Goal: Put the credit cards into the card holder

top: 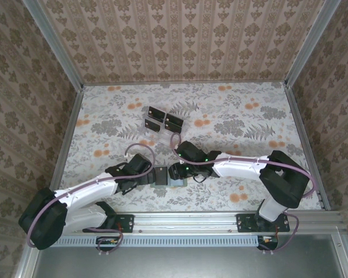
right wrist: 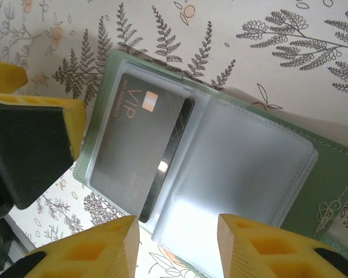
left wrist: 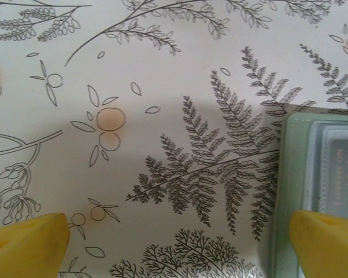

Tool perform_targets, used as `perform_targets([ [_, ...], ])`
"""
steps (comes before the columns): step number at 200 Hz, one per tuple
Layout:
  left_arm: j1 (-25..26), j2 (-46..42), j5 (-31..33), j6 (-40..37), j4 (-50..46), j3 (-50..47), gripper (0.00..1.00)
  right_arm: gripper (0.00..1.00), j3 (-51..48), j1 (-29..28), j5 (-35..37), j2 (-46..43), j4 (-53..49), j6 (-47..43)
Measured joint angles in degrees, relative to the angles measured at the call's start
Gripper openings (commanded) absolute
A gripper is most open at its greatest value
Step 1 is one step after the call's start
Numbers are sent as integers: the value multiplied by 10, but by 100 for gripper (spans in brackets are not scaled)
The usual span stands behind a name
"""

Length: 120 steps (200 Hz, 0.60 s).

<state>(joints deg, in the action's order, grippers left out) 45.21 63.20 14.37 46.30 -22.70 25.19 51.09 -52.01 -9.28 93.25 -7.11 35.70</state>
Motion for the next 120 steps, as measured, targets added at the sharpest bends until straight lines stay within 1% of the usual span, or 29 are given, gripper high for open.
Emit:
perform_targets([
  [39,15,6,1,0,2,3,100,42,2,0,-2,38,4,0],
  [73,31,6,5,0,9,3,100,41,11,0,-18,68,31,7],
  [120,58,6,12,0,26,3,100,42,13,2,-39,81,81,49],
])
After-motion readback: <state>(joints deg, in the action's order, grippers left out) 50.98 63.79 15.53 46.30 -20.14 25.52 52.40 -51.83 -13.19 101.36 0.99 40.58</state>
